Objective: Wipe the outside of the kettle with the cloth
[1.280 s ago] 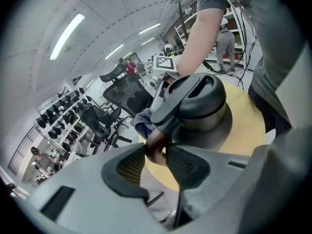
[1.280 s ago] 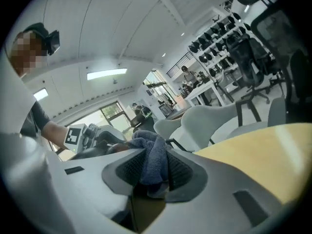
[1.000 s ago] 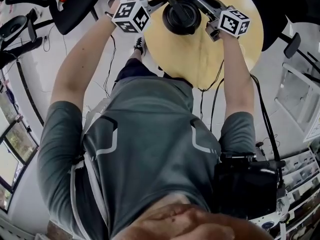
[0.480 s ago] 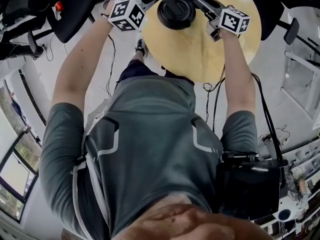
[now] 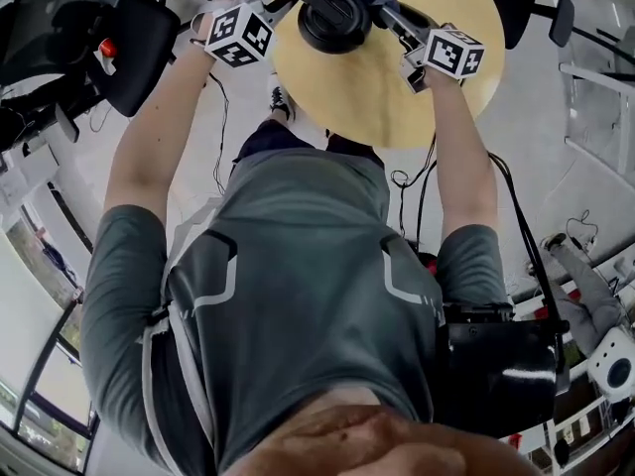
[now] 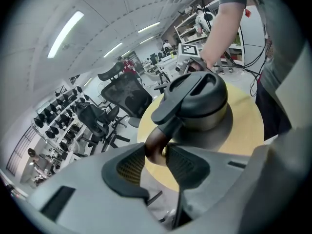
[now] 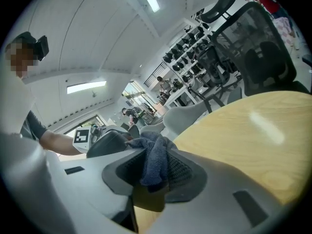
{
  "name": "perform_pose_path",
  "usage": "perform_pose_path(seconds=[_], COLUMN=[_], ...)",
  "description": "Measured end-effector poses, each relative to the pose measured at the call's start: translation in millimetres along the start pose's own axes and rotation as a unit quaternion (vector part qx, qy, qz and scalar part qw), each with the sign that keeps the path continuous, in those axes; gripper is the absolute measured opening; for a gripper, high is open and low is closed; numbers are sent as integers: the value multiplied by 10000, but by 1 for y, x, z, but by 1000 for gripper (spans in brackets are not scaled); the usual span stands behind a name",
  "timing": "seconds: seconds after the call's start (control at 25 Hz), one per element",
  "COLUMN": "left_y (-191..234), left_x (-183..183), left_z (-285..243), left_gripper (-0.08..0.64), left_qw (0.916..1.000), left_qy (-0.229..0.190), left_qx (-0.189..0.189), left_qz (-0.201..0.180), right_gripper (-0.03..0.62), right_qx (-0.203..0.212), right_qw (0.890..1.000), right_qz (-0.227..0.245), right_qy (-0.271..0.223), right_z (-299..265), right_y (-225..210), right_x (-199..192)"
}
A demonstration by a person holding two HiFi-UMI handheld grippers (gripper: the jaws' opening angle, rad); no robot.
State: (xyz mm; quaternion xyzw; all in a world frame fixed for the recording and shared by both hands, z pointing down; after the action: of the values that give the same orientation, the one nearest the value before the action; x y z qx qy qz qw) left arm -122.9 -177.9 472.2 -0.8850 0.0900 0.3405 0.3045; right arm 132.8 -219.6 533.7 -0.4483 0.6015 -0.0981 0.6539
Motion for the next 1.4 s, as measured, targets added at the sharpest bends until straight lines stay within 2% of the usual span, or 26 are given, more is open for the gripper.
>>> perform_pose_path(seconds=[0.24, 0.52, 0.72, 0.92, 1.16, 1.4], left_y=[-3, 3, 5, -1, 1, 1], left_x=[-3, -4, -3, -8, -1, -5], left_z=[1, 0, 0, 18, 7, 15], left_gripper=[133, 130, 129, 129, 130, 130], left_qw=[9998, 9982, 9961, 9956, 9956, 9924], left_qy=[-101, -345, -345, -336, -92, -22], left_qx=[-179, -488, -804, -864, -929, -985], left_qz=[-11, -87, -121, -102, 100, 739], right_gripper=[126, 124, 124, 124, 123, 119], right_qx=[-432, -964, -1356, -1782, -2116, -2284], right_qw=[9985, 9920, 9849, 9734, 9619, 9597], right_qz=[-134, -316, -314, -198, -277, -102], right_qy=[-292, -753, -1035, -1429, -1710, -1635], right_z=[22, 40, 52, 57, 64, 63], right_y=[9, 23, 38, 68, 72, 91], right_x=[-20, -39, -56, -83, -93, -109])
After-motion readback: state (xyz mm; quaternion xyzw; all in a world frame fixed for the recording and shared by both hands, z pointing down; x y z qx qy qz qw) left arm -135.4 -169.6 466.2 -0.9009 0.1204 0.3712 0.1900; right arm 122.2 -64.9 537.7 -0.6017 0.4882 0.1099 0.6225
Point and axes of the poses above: the fingertips, and each gripper's own axes: z backward along the fingers, y to its left, x out of its top, the point moved 8 cm from there along z, backward along the fingers, and after that the axes turned 12 degrees about -y, right-handed, at the moved point
